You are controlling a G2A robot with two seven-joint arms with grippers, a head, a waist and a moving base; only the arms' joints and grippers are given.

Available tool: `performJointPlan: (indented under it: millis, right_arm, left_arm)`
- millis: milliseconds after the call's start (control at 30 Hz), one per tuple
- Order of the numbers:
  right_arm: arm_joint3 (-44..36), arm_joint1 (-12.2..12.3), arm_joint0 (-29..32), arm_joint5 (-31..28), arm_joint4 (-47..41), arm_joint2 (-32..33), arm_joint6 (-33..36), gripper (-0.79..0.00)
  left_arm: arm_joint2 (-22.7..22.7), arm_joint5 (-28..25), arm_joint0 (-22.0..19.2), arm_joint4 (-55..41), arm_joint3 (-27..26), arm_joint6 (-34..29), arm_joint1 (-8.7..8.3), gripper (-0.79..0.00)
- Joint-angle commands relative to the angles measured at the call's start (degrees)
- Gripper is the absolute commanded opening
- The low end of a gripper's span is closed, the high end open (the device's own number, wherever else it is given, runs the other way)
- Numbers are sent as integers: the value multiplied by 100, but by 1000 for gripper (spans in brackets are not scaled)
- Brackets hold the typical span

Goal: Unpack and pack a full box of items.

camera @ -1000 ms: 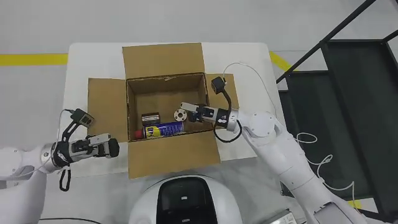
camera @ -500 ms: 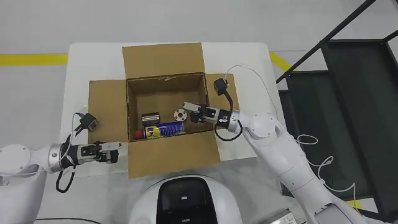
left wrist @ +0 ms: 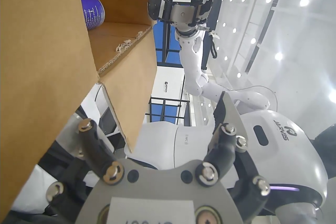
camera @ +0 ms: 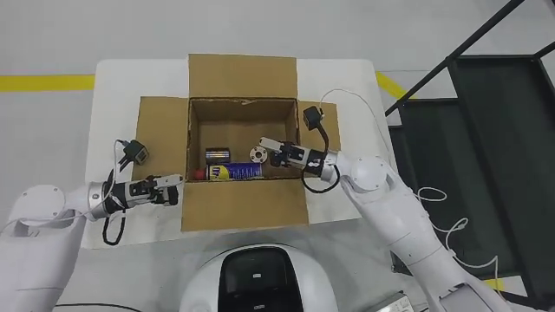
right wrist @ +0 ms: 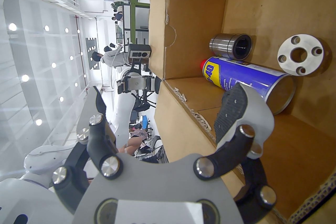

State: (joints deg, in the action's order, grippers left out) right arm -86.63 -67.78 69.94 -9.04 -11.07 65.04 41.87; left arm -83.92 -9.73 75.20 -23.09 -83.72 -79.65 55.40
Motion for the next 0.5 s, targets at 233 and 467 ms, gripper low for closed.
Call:
performJointPlan:
  millis: [233,467]
  right_arm:
    - [-192,40,93,52,57,147,17,0]
    - [-356,7,-112,220,691,-89,-294,0]
  left_arm:
    - [204,-52,-401,-727,433,-646,15,0]
    - [-508,-5,-229,-1823,412,-461,-50,0]
